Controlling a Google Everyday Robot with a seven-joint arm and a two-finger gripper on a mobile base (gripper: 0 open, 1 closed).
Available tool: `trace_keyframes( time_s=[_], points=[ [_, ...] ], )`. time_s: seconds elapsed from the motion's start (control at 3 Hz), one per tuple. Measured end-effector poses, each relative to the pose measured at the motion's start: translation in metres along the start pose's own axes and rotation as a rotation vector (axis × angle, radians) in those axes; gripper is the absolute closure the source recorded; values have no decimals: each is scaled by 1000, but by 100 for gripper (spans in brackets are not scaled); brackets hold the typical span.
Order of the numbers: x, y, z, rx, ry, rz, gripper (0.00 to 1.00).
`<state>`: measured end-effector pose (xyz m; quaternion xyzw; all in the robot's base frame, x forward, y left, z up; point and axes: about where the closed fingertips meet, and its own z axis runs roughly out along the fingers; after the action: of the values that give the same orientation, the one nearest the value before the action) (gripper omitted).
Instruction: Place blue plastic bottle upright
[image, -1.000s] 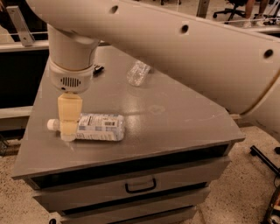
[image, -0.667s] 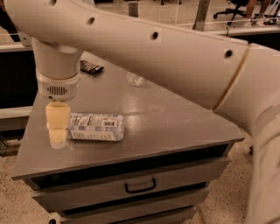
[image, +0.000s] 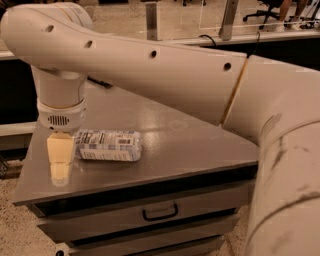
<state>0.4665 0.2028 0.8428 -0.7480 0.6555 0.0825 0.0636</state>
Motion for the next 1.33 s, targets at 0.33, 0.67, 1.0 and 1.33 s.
trace_keyframes(
  time_s=[0.33, 0.67, 1.0, 1.33],
  points=[
    [1, 1, 1, -1, 2, 6, 0],
    [9, -1, 1, 27, 7, 42, 0],
    [21, -4, -4, 71, 30, 87, 0],
    [29, -6, -8, 100, 59, 115, 17]
  ],
)
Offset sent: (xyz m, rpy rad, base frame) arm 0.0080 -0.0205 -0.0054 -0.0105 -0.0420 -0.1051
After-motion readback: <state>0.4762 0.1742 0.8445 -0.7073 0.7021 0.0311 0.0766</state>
